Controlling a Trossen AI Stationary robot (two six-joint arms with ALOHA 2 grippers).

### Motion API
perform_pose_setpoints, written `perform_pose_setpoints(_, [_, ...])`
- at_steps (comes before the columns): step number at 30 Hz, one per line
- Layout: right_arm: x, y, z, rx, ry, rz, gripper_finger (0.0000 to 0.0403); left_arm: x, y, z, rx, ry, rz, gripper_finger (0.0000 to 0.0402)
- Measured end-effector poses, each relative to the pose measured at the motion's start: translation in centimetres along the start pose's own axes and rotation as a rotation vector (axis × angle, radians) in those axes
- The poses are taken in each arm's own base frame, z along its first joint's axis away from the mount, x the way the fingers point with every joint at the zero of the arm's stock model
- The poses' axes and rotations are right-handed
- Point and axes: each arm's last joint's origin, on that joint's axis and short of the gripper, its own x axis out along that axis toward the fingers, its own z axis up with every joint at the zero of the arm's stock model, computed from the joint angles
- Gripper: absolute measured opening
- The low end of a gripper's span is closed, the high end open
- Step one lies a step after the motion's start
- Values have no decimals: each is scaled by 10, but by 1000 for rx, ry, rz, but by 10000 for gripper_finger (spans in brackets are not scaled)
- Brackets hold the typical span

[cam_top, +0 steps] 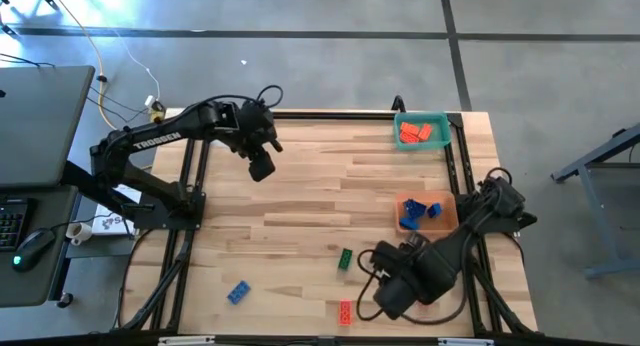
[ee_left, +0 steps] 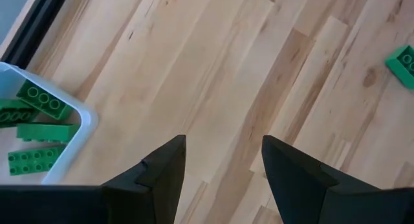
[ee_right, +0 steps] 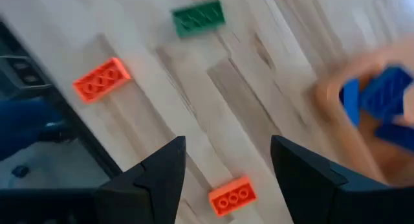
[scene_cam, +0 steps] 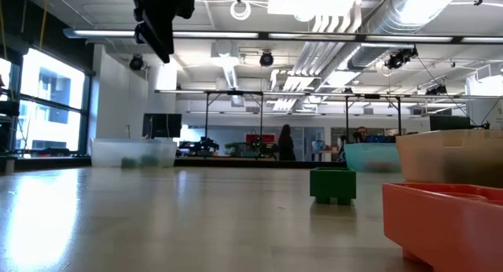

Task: Sort & place blocks by color
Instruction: Put the orange game piece into the blue bin

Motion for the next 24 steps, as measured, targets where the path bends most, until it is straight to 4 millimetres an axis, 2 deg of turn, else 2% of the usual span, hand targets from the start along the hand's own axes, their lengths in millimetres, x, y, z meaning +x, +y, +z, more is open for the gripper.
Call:
perform_pose_setpoints(10, [38,0,-32,338,101,-155,213,0,-8,-1,1,3,-12,188])
perform_pose_setpoints(18, [60,-4,-58,669,96,-290,213,0,-13,-2,21,5,-24,190])
perform_pose_setpoints(24, [71,-2,-79,774,96,-309,213,0,-14,-2,23,5,-24,187])
